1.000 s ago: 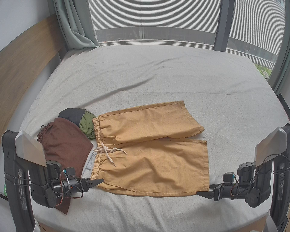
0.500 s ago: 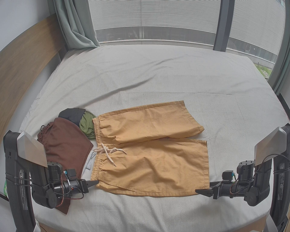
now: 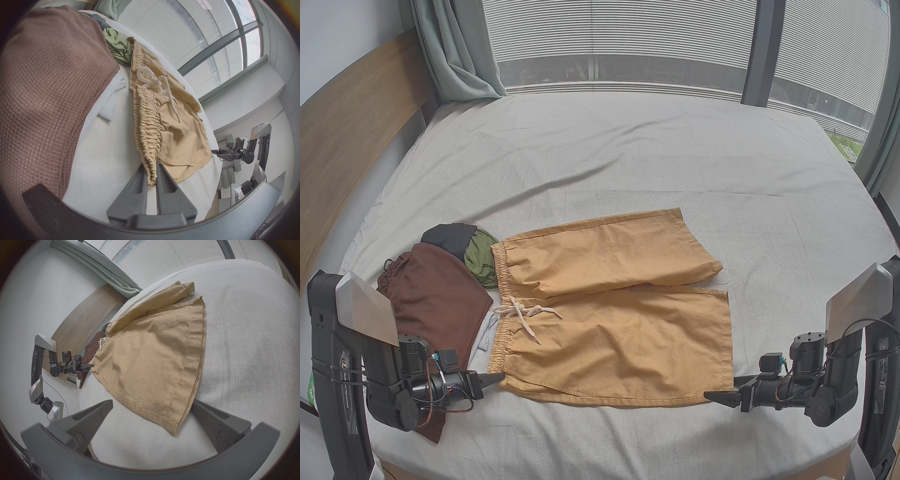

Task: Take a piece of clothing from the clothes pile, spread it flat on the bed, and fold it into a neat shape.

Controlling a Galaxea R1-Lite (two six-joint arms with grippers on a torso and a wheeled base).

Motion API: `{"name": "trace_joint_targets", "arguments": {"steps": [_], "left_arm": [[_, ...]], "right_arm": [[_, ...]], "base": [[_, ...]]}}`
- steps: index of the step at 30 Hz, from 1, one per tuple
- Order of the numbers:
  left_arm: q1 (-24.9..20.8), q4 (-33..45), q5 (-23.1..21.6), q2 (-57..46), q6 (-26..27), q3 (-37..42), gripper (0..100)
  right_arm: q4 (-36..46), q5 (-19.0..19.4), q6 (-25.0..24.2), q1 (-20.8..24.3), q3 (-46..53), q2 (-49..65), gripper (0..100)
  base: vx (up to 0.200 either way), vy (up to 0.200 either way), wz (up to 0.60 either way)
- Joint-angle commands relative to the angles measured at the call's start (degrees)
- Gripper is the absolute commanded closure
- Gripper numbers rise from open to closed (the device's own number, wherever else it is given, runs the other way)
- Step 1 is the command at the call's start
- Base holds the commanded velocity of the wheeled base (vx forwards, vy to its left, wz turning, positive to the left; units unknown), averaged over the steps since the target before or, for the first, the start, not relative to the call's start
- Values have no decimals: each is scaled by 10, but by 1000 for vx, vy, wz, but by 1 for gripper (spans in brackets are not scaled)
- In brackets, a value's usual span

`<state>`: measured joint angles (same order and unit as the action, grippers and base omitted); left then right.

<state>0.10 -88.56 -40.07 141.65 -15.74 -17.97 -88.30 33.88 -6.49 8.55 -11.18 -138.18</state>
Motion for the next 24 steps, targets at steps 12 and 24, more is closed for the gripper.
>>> {"name": "trace_joint_targets", "arguments": {"steps": [12,24], "left_arm": [[3,0,-1,0,-2,0,100],[16,1,-25,-56,-42,37,100]], "right_arm": [[0,-2,1,0,4,-7,100],[1,-1,2,4,32,4,100]], "base": [[0,0,0],[0,0,0]]}}
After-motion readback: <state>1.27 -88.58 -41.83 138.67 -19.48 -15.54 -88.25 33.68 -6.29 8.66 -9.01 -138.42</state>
